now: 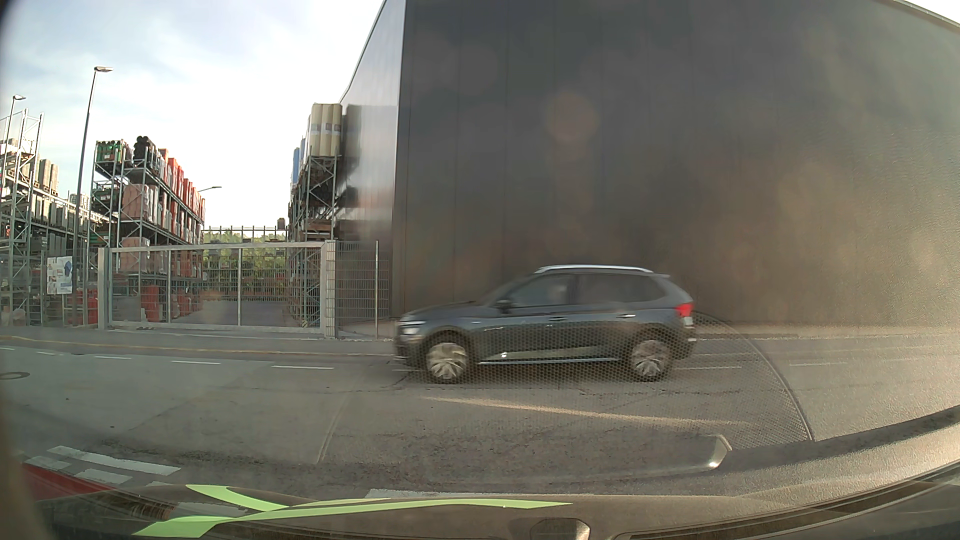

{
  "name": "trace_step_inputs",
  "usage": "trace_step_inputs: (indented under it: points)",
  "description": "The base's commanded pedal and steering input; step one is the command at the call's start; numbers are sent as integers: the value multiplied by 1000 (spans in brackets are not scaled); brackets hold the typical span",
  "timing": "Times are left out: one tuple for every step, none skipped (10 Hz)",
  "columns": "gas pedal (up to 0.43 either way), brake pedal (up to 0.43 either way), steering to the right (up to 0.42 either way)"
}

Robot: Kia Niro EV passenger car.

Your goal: Follow the waypoints while adhering to traffic rules and regulations

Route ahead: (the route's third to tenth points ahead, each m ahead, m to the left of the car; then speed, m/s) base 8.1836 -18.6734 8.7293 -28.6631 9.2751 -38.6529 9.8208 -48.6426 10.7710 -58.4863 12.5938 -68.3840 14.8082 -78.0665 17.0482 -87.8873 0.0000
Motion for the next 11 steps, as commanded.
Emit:
trace_step_inputs:
  points:
    - [0, 537, 448]
    - [0, 537, 448]
    - [0, 537, 448]
    - [0, 537, 448]
    - [0, 537, 448]
    - [0, 537, 448]
    - [0, 537, 448]
    - [0, 537, 448]
    - [0, 537, 448]
    - [0, 537, 448]
    - [0, 537, 448]
